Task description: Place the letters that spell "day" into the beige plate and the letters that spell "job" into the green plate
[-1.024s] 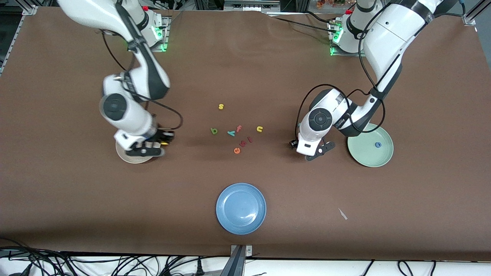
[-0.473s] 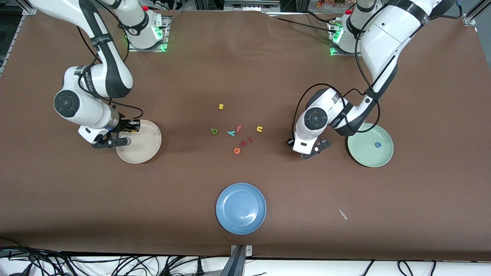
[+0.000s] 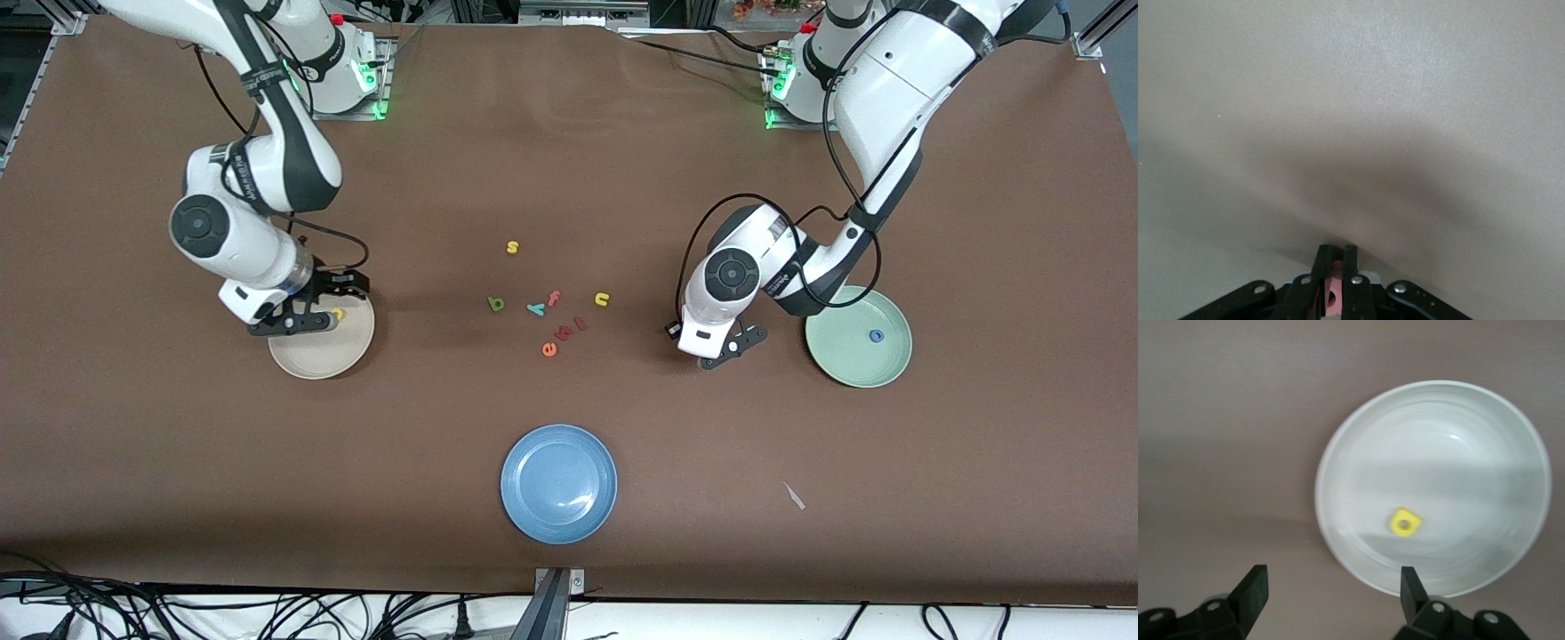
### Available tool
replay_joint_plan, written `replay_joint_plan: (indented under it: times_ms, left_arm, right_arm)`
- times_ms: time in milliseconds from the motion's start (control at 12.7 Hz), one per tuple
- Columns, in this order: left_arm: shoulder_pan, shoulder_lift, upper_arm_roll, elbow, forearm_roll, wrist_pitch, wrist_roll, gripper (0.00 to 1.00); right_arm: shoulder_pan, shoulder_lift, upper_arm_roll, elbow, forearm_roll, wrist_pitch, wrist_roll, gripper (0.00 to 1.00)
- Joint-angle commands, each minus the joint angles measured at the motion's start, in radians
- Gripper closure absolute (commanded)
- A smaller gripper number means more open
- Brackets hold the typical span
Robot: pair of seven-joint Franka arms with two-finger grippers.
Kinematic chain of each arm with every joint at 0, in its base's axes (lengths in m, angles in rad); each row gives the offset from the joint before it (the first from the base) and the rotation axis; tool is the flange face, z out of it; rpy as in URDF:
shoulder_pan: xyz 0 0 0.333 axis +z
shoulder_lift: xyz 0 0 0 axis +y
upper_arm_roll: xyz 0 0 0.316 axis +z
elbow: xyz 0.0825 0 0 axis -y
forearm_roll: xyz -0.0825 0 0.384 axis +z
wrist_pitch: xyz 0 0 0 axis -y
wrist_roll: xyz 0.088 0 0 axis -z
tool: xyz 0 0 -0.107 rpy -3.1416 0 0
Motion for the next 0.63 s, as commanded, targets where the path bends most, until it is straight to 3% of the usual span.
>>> replay_joint_plan:
  times_ms: [0, 315, 552]
  left_arm:
    - [-0.003, -0.004, 0.002, 0.007, -0.007, -0.014, 0.007, 1.00]
    - [0.012, -0.028, -0.001, 0.020, -0.007, -0.025, 0.036, 1.00]
    - [0.080, -0.117, -0.023, 0.093, -0.088, -0.218, 0.218, 1.00]
  right_arm:
    - [0.056, 0.010, 0.055, 0.005, 0.002, 0.045, 0.195, 0.10]
    - [0.235, 0.124, 0.054, 0.058, -0.005, 0.183, 0.466, 0.10]
    - [0.329, 0.233, 0.049, 0.083, -0.042, 0.304, 0.579, 0.09]
